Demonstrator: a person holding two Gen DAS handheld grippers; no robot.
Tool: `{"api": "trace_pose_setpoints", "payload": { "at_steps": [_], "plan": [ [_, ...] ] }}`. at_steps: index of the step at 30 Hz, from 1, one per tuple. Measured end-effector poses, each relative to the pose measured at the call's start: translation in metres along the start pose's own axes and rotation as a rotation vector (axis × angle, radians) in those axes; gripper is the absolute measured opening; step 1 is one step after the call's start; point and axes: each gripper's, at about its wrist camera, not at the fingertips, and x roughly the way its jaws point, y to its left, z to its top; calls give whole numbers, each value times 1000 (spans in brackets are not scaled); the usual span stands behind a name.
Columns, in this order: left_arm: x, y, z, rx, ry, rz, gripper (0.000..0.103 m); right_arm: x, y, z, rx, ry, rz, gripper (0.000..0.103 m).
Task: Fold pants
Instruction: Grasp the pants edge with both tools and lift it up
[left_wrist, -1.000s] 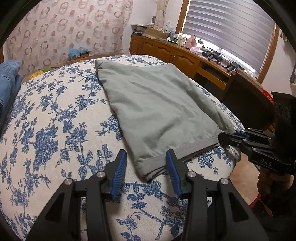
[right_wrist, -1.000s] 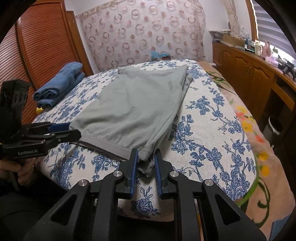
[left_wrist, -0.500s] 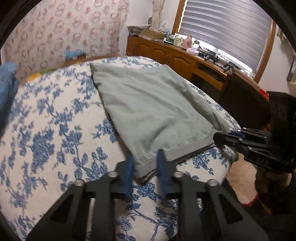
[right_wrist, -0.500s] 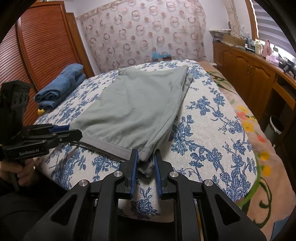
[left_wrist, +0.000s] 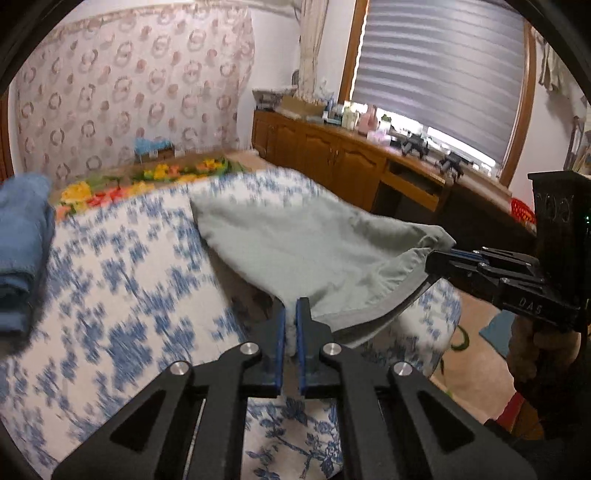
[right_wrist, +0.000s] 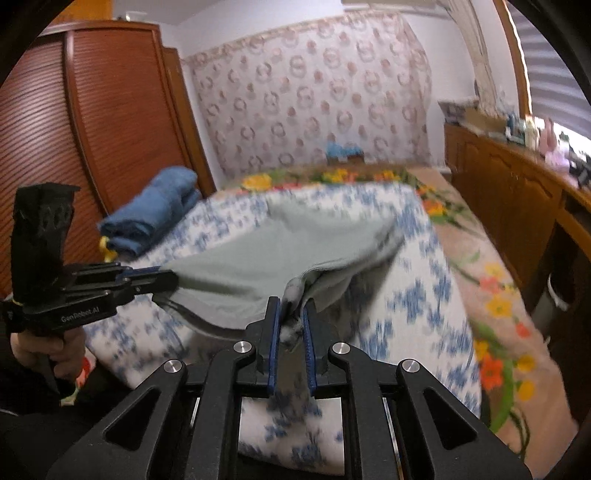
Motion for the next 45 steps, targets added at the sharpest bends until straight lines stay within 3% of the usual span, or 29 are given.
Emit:
{"api": "trace_pose_setpoints", "payload": {
  "at_steps": [16, 19, 26, 29, 34, 45],
  "plan": [
    [-97, 16, 99, 58, -228, 94, 0, -41, 54, 127, -155, -214, 78, 8],
    [-100, 29, 117, 59, -242, 117, 0, -29, 60, 151, -166, -209, 99, 8],
    [-85, 80, 170, 43, -278, 261, 0, 34, 68, 211, -167, -181, 120, 8],
    [-82, 91, 188, 28, -294, 254, 0, 53, 70, 227, -154, -179, 123, 8],
    [-78, 95, 159, 32, -266, 264, 0, 63, 64, 212, -140, -138, 140, 8],
    [-31, 85, 18, -33, -50, 220, 0, 96, 55, 78, -128, 93, 189, 8]
  ]
}}
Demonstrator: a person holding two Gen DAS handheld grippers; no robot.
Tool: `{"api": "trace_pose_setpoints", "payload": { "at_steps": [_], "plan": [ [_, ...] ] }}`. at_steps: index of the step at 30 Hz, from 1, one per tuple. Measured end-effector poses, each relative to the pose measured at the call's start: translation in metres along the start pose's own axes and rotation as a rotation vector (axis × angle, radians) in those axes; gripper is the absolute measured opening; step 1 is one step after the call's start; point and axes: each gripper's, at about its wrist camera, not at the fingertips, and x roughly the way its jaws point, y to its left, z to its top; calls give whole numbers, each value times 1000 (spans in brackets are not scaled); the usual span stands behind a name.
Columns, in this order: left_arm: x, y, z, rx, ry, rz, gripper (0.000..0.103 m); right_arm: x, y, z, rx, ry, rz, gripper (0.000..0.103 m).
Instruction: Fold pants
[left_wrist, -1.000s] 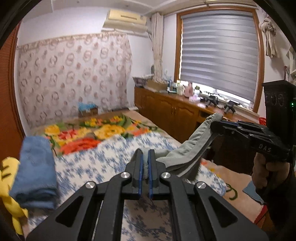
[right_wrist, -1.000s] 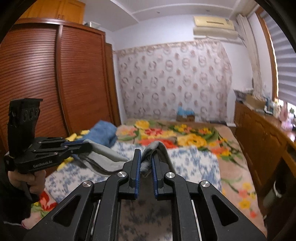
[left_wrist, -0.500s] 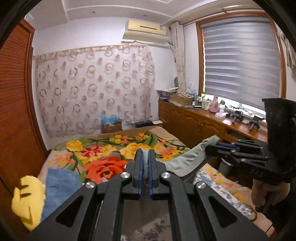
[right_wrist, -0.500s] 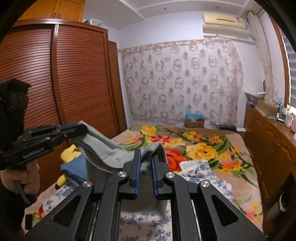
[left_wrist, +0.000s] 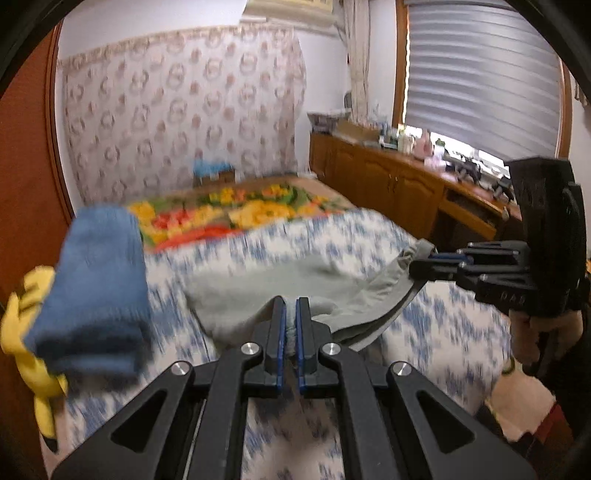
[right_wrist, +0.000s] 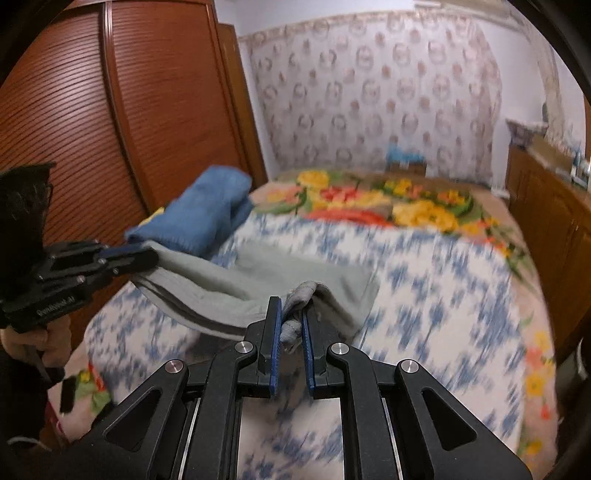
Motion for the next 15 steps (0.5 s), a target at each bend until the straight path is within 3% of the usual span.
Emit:
{"api": "trace_pose_setpoints", "payload": {
  "at_steps": [5, 15],
  "plan": [
    [-2, -12, -39, -29, 43, -9, 0, -1, 10, -32, -7, 31, 0, 8],
    [-5, -13, -69, -35, 76, -1, 1, 2, 22, -73, 0, 69, -4, 8]
  ]
}}
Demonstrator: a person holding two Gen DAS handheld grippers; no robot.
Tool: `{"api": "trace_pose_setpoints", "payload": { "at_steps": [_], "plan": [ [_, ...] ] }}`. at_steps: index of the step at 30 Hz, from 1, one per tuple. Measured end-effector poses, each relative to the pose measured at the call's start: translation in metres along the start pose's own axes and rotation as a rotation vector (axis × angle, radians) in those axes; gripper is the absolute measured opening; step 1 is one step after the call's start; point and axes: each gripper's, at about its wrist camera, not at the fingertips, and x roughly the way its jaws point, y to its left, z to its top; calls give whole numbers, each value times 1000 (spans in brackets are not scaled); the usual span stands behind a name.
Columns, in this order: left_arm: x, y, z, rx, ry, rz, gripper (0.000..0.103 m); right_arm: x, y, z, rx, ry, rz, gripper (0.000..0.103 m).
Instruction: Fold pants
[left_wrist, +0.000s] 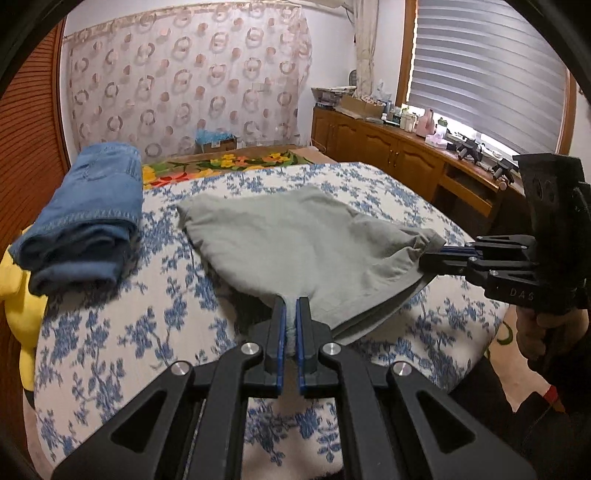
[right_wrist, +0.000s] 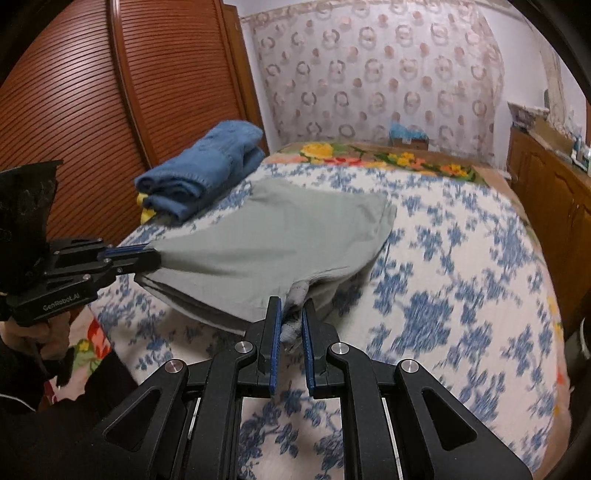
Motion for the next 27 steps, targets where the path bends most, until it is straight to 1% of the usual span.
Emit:
{"api": "trace_pose_setpoints", "payload": {
  "at_steps": [6, 10, 17, 19, 21, 22, 24, 27],
  "plan": [
    [4, -1, -17, -1, 27, 12, 1, 1, 2, -20, 31, 15, 9, 8],
    [11, -1, -29, -8, 55, 20, 2, 6, 7, -34, 28, 31, -11, 9],
    [23, 0, -41, -27, 103, 28, 8, 14, 3, -49, 59, 51, -44, 10],
    [25, 1, -44, -32, 109, 35, 11, 14, 2, -51, 70, 50, -42, 11],
    [24, 3, -46, -37, 100, 46, 21, 14, 1, -54, 79, 49, -41, 12],
    [24, 5, -46, -45, 98, 52, 23, 14, 2, -55, 81, 46, -43, 12],
    [25, 9, -48, -72, 96, 57, 32, 14, 3, -55, 80, 42, -50, 12],
    [26, 17, -51, -108, 84, 56, 39, 14, 4, -55, 77, 39, -65, 14]
  ]
}}
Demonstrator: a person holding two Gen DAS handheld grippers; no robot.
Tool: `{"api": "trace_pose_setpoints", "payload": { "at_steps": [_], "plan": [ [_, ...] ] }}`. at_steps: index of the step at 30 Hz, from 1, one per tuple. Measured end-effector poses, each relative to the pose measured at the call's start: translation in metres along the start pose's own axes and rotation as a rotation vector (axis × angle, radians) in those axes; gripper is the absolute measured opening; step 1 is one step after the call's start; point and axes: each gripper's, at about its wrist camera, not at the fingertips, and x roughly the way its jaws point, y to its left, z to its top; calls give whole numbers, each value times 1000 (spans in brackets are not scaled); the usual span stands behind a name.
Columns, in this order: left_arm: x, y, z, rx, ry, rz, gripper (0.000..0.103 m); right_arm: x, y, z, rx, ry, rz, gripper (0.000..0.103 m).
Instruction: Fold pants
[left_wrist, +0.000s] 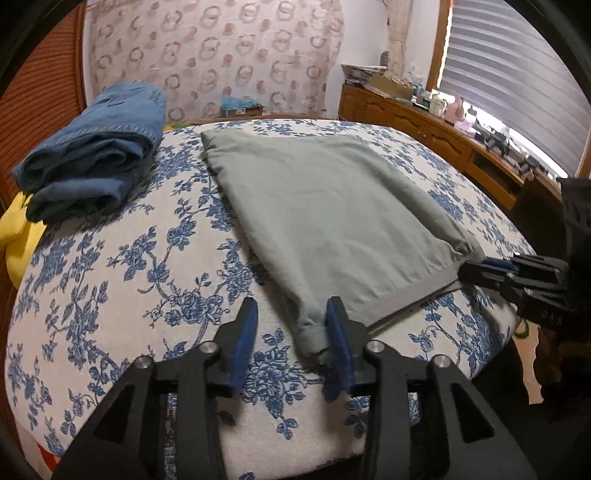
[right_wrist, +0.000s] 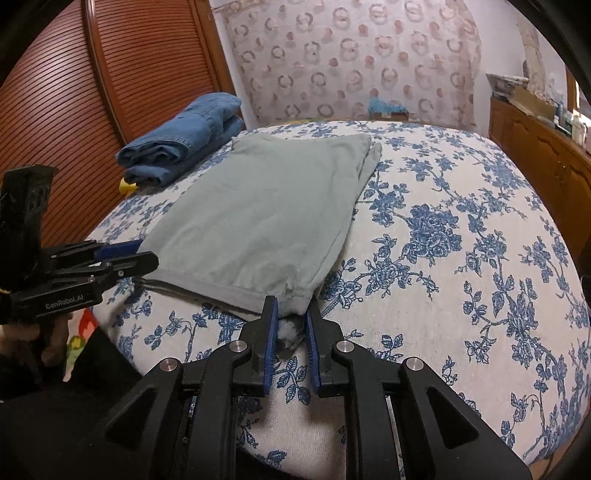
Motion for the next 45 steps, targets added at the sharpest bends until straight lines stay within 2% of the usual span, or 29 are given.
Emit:
{"api": "trace_pose_setpoints", "payload": {
  "at_steps": [5, 6, 7, 9, 19, 23, 26, 31, 45],
  "plan": [
    [-1, 1, -4, 7, -33, 23, 46, -1, 4, -1, -12, -4, -18, 22],
    [-1, 1, -5, 8, -40, 29, 48, -1, 5, -1, -14, -4, -19, 29],
    [0, 2, -6, 3, -47, 32, 49, -1, 6, -1, -17, -6, -27, 41],
    [0, 3, -6, -4, -59, 29, 50, -2, 10, -2, -30, -10, -59, 49],
    [1, 4, -8, -6, -93, 38, 52, -15, 7, 7, -15, -94, -130, 51],
    [1, 3, -9, -6, -94, 39, 52, -3, 7, 13, -25, -76, -188, 53],
    [1, 3, -9, -6, -93, 40, 52, 9, 7, 8, -27, -30, -161, 53],
    [1, 3, -9, -5, -92, 40, 52, 8, 4, 3, 28, -62, -128, 64],
    [1, 3, -9, -30, -90, 51, 53, 10, 14, -1, 1, -76, -188, 68]
  ]
}}
